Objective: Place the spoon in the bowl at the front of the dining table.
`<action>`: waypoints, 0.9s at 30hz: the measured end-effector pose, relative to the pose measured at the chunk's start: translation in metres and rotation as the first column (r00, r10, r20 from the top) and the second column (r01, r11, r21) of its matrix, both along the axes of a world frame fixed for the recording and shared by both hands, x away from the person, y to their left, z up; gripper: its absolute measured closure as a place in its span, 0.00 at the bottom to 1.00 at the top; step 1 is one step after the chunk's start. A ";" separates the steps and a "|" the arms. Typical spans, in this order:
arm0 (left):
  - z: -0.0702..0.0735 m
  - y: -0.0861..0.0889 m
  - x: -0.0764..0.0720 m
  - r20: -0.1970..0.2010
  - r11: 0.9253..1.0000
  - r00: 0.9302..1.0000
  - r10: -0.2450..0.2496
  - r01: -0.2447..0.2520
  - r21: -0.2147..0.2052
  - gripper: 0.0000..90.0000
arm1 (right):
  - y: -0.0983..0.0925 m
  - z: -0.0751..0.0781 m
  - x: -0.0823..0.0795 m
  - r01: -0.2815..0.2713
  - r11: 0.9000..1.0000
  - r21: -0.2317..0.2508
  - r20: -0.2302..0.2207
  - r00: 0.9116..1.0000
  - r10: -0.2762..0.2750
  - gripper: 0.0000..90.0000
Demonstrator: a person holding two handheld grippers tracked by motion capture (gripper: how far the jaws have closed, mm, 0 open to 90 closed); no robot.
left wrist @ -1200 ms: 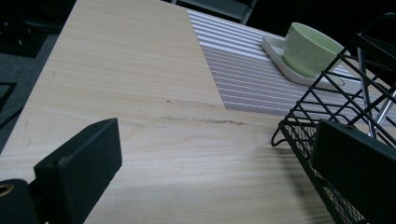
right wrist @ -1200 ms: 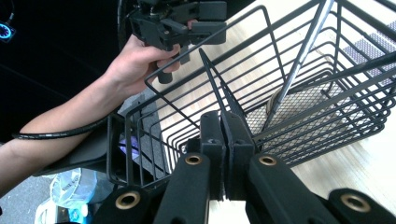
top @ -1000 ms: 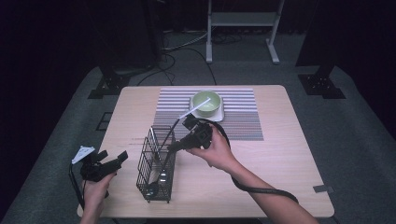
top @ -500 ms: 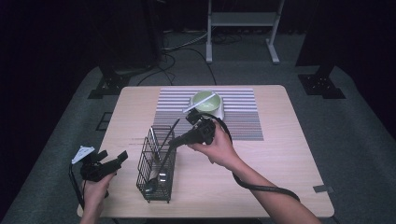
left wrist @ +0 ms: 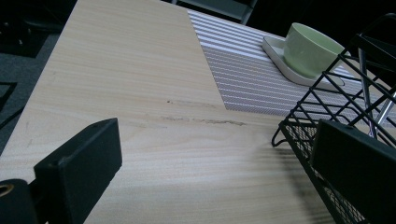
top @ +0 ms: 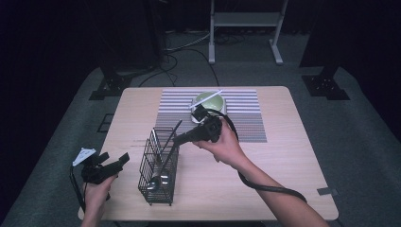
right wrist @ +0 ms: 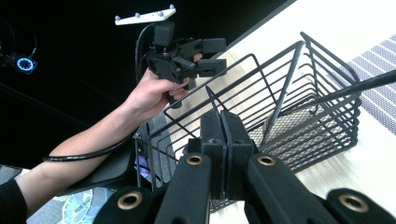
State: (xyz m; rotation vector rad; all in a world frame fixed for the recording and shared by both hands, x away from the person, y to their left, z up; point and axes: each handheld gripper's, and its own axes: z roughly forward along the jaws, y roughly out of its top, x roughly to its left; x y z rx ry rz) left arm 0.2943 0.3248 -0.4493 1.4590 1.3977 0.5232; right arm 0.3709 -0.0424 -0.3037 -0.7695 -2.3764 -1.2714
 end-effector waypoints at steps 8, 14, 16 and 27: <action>0.000 0.000 0.000 0.002 1.000 1.000 0.003 -0.003 -0.002 0.01 | -0.006 0.011 0.001 0.010 1.000 0.019 0.008 1.000 -0.010 0.99; 0.000 -0.001 0.000 0.003 1.000 1.000 0.002 -0.002 -0.002 0.01 | -0.011 0.018 0.001 0.019 0.999 0.031 0.015 1.000 -0.019 0.99; 0.000 -0.001 0.000 0.002 1.000 1.000 0.002 -0.002 -0.003 0.01 | -0.014 0.021 0.002 0.024 0.999 0.038 0.015 1.000 -0.025 0.99; 0.001 -0.001 0.000 0.003 1.000 1.000 0.002 -0.002 0.000 0.01 | -0.022 0.032 0.002 0.040 0.998 0.054 0.016 0.999 -0.041 0.99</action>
